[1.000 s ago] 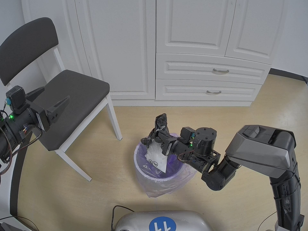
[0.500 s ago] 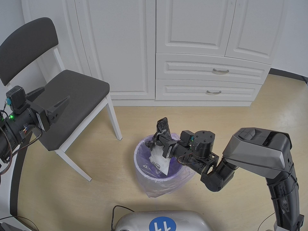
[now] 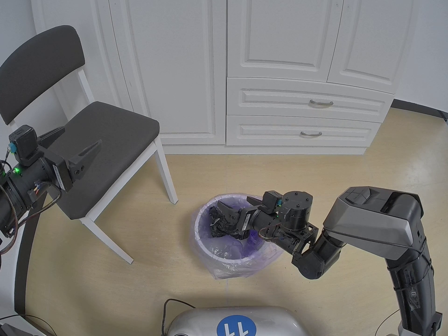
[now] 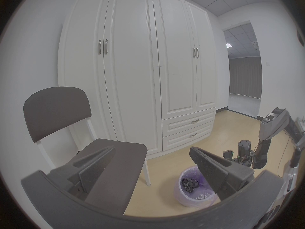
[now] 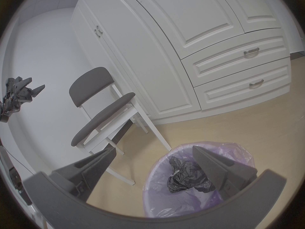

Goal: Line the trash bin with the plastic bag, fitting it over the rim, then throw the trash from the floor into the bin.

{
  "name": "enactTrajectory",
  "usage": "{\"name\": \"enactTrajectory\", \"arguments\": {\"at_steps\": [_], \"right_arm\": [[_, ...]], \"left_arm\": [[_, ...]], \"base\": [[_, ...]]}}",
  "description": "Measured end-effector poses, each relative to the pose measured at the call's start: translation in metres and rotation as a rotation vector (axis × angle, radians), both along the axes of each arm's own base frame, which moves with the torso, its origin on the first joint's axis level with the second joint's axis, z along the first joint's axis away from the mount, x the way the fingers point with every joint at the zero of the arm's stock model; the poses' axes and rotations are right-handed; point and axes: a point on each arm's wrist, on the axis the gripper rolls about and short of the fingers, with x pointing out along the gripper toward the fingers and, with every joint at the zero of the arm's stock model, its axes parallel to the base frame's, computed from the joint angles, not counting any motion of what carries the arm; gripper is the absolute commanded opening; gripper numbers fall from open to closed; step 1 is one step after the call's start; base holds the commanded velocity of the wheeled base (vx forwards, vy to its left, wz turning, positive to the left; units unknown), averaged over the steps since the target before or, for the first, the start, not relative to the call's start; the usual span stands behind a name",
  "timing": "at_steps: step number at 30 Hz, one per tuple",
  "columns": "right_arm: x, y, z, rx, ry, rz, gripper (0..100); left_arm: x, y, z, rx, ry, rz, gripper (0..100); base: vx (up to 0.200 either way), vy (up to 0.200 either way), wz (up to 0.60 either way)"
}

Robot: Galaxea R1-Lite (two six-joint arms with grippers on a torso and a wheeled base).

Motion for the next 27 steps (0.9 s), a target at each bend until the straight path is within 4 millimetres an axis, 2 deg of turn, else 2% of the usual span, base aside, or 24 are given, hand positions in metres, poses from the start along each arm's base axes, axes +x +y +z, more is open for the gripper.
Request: {"name": "enactTrajectory", "arguments": {"at_steps": [10, 17, 27], "right_arm": [[0.003, -0.004, 0.001, -0.019, -0.015, -0.011, 100], [0.006, -0.018, -0.001, -0.179, -0.073, -0.036, 100], [-0.002, -0.049, -0.003, -0.447, 0.221, -0.106, 100]], "left_arm": [[0.000, 0.000, 0.000, 0.000, 0.002, 0.000, 100], [0.000, -0.002, -0.002, 0.006, 0.007, -0.008, 100], [0.009, -0.011, -0.012, 0.035, 0.049, -0.041, 100]], "base": [[0.000, 0.000, 0.00], [0.000, 0.000, 0.00], [0.000, 0.000, 0.00]]}}
